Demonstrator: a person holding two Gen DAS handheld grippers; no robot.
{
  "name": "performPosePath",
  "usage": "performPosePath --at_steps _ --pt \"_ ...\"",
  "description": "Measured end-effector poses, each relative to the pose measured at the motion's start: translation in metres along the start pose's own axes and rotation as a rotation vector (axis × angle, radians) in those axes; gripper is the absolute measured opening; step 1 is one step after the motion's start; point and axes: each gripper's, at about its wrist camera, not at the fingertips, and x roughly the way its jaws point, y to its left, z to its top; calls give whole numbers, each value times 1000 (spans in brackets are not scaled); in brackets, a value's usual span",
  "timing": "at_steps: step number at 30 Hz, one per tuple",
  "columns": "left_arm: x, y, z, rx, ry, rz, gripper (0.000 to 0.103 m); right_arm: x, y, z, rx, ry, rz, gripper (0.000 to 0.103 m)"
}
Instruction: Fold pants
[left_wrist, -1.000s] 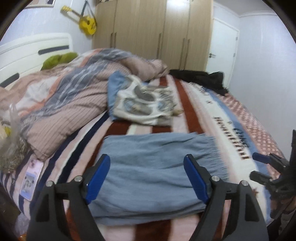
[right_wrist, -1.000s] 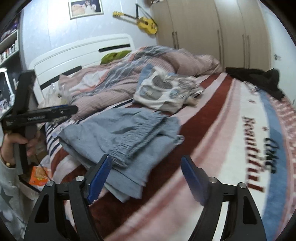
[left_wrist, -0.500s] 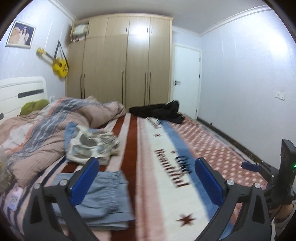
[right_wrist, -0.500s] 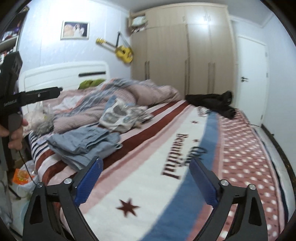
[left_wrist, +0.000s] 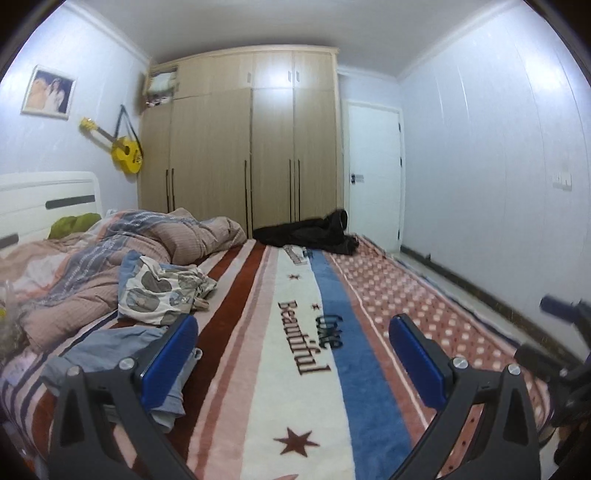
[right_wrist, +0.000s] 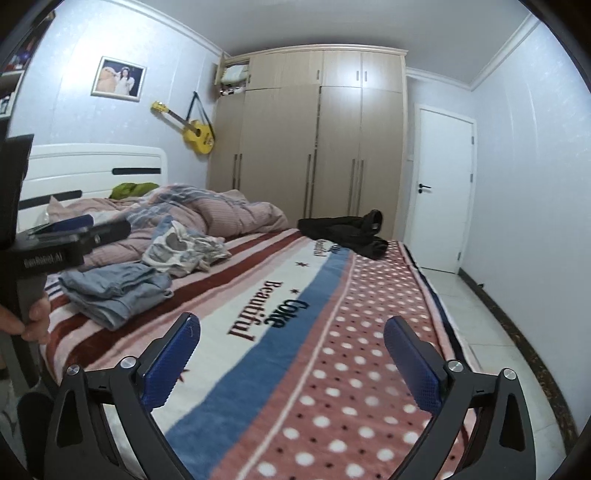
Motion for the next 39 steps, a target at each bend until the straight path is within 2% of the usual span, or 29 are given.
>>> performPosePath --at_steps 4,11,39 --pt "2 -14 -6 27 9 4 102 -5 -8 -6 32 5 7 102" --pt "4 -19 -11 6 29 -17 102 -6 -10 -7 50 1 8 102" --pt "-1 -11 -11 -36 21 -24 102 -9 -11 -6 46 -3 3 102"
